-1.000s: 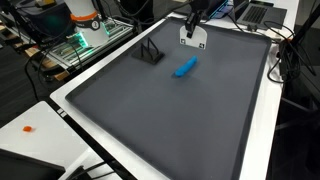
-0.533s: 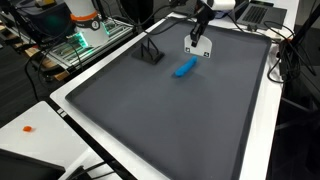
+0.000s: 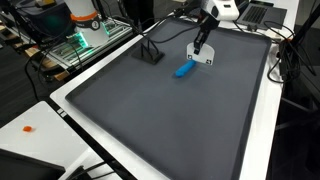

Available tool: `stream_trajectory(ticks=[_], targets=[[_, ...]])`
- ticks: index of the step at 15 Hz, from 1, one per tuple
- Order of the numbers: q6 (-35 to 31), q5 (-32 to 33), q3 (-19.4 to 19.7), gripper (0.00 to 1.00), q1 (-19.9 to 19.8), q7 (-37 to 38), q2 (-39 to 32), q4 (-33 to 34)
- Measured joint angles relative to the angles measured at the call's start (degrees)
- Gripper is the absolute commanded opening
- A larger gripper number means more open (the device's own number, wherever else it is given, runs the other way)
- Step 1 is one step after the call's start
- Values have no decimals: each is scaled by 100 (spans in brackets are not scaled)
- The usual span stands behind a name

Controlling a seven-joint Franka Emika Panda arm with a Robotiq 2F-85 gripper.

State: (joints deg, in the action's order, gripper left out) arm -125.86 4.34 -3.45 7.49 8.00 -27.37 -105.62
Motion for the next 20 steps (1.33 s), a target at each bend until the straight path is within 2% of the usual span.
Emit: stream_trajectory(ticks=[20], targets=[[85,43,68,1,69,-35,-65,-166]])
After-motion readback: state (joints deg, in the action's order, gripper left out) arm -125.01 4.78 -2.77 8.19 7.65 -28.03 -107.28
